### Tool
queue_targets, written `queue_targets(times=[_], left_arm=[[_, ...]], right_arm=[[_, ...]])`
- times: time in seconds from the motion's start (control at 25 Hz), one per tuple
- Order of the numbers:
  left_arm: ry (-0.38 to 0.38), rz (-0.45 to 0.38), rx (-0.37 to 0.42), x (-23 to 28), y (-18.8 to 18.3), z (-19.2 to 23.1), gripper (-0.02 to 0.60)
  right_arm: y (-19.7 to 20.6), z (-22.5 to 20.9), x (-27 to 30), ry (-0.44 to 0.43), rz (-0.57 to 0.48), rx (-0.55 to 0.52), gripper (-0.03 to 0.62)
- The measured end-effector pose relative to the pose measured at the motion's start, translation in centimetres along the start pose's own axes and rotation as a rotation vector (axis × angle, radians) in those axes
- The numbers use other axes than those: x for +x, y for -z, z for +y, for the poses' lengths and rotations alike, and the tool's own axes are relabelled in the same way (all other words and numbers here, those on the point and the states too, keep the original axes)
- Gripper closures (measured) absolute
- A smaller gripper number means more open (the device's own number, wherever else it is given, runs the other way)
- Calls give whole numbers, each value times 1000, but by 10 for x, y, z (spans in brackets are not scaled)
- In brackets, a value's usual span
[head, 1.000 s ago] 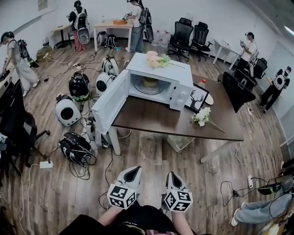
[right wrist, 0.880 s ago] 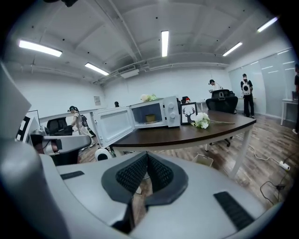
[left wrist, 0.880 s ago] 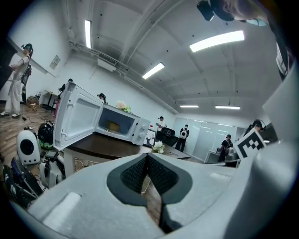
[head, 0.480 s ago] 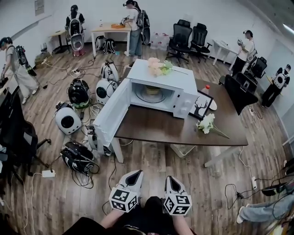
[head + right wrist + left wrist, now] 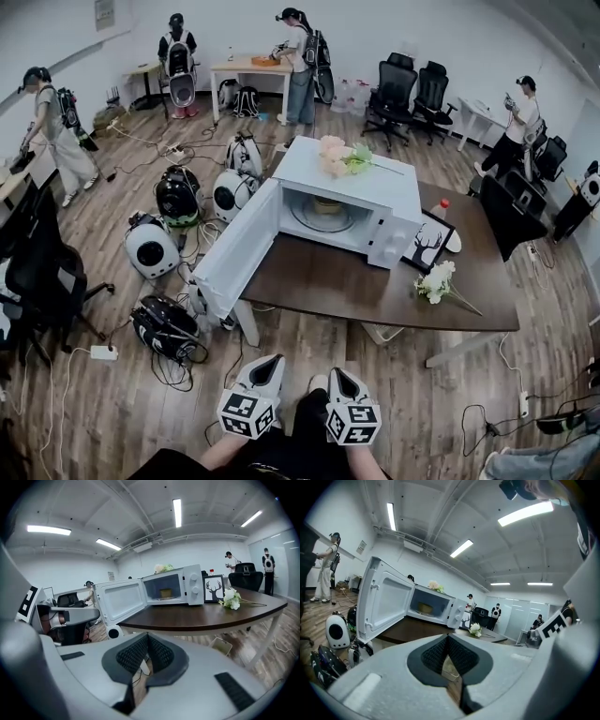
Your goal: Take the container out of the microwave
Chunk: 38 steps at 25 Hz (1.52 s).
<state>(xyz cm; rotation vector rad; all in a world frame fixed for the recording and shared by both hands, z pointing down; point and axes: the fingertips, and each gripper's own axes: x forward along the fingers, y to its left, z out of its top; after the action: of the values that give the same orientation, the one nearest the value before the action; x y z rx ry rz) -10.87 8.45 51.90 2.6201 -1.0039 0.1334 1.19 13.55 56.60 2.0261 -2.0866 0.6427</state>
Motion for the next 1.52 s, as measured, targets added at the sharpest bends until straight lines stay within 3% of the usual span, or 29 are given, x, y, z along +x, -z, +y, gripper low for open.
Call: queue_targets(times=[0.32, 0.96, 1.2, 1.52], left_arm=[[-50, 26, -29, 69, -6, 6, 572], [-178, -15, -54, 202, -47, 18, 572], [-211, -24, -50, 230, -49, 16, 572], [-247, -42, -59, 248, -59, 28, 572]], right_arm=[[-35, -41, 61, -88, 39, -31, 586], [-99, -104, 163, -285, 91, -149, 586], [-112, -134, 183, -280, 91, -147, 586], [-116, -139, 199, -290, 104, -189, 586]])
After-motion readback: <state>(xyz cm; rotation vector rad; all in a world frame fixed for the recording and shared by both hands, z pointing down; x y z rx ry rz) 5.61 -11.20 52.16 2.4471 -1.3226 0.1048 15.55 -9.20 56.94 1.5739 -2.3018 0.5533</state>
